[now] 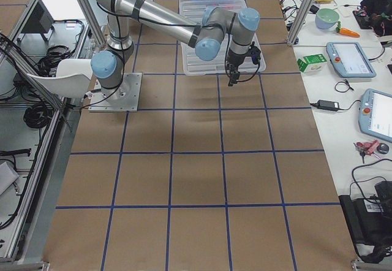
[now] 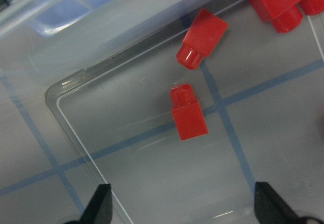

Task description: Place red block in blue tray from box

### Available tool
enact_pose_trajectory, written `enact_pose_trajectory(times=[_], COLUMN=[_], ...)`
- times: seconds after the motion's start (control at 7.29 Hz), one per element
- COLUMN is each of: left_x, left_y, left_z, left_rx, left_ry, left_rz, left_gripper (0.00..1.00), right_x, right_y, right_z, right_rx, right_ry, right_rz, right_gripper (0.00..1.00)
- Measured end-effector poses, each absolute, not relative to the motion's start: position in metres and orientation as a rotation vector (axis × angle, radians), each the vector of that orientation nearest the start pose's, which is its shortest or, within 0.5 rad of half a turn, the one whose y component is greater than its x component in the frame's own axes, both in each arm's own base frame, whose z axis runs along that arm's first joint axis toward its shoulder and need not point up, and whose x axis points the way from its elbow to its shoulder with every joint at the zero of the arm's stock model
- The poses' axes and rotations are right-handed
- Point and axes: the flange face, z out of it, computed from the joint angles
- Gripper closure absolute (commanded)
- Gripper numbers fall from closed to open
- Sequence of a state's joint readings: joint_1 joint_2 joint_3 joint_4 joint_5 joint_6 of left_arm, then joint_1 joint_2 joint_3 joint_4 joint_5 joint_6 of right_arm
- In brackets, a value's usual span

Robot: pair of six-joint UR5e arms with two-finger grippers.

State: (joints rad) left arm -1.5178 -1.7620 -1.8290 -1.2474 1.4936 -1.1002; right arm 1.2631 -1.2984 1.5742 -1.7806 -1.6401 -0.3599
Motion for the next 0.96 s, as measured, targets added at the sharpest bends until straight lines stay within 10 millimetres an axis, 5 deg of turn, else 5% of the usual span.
enact_pose_trajectory(times=[0.69, 0.96], left_x=[-0.112, -0.114], left_y=[-0.517, -0.516], left_z=[0.235, 0.216], left_rx=[-1.704, -1.702], left_ry=[2.641, 2.647], left_rz=[0.194, 0.174], left_gripper=[0.0, 0.0], right_x=[-0.043, -0.036], right_y=[-0.566, -0.553], right_z=[0.447, 0.465], right_rx=[-0.063, -0.055], right_ry=[3.197, 3.193], right_rz=[0.086, 0.086], right_gripper=[0.0, 0.0])
